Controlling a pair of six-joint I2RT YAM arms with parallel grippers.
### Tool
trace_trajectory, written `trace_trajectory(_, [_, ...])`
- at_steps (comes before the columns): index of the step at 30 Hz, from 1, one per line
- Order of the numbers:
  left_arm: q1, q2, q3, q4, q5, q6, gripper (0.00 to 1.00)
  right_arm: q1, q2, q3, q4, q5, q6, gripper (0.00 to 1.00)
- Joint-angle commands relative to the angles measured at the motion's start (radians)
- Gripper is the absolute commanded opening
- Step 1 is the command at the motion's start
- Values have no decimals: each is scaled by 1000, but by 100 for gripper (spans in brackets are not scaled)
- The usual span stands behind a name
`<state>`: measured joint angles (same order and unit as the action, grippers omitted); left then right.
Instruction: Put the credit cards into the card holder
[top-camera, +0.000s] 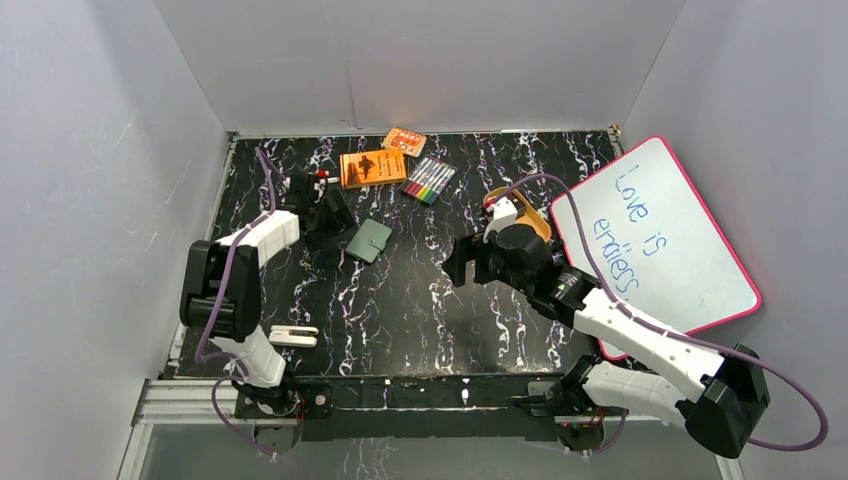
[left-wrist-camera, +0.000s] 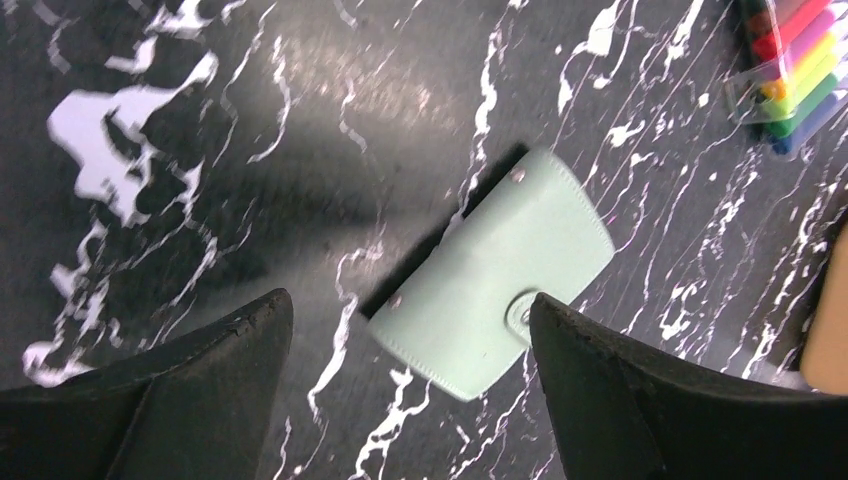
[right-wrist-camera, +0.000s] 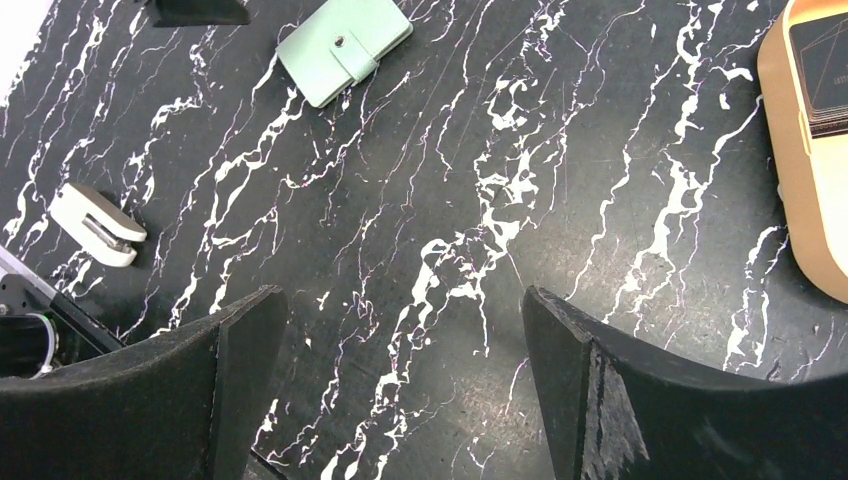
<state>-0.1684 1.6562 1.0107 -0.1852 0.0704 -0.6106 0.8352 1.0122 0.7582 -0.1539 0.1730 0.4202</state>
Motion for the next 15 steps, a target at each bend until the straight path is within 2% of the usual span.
trace_trajectory(1, [16, 65, 73, 58, 118, 13, 82, -3, -41, -16, 53, -15, 18, 95])
trace_trajectory(6, [17, 115, 80, 97, 218, 8, 76, -3, -68, -23, 42, -4, 21, 95])
trace_trajectory(11, [17, 112, 47, 103, 246, 8, 69, -3, -81, -21, 36, 11, 17, 95])
trace_trajectory(15, [14, 91, -3, 101, 285, 9, 54, -3, -77, -16, 29, 11, 19, 94])
